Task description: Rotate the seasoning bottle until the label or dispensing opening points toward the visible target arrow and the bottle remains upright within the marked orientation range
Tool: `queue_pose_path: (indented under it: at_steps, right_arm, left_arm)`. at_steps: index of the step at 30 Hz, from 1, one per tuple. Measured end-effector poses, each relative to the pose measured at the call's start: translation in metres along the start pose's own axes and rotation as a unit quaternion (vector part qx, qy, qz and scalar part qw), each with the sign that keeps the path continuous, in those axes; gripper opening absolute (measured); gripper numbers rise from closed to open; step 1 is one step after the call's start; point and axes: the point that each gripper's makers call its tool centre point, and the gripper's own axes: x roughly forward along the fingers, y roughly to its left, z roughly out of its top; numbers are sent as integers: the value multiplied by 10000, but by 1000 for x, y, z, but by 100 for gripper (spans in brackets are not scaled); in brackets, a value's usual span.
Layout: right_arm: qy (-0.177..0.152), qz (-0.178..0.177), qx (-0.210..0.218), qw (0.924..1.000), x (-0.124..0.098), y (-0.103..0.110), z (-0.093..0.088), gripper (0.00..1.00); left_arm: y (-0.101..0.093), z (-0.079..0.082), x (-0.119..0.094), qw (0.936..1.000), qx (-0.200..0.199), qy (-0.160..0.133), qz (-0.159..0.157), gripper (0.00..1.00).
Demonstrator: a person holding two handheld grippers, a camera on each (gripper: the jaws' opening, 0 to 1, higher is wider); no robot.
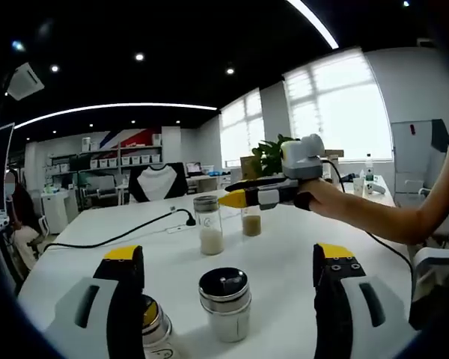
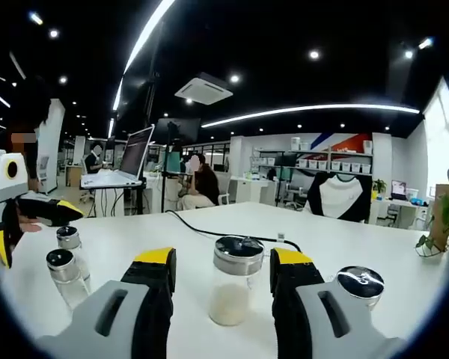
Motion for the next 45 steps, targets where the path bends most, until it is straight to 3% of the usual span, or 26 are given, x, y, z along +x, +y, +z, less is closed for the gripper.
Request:
queue_pose_path:
  at_steps: [2, 17, 24, 27, 36, 45]
  right_arm:
    - [-111, -214, 72, 9997, 5, -9, 0, 48]
    - [48, -89, 511, 9986, 47, -27, -20, 49]
    - [118, -30, 535, 9985, 53, -19, -23, 49]
    - [182, 41, 680, 9975, 56, -17, -29, 42]
    - [144, -157, 480, 9986, 49, -18, -28, 38]
    - [-6, -310, 553, 9980, 40, -22, -24, 37]
  left_arm:
    - [0, 0, 1, 10000, -73, -35, -29, 99]
    - [10, -5, 2, 9999, -140, 22, -40, 98]
    - [13, -5, 1, 9999, -126, 49, 14, 98]
    - [13, -6, 1, 9999, -123, 77, 8, 97]
    - [15, -14, -2, 9996, -226, 182, 63, 97]
    - [16, -12, -5, 9993, -315, 125, 138, 96]
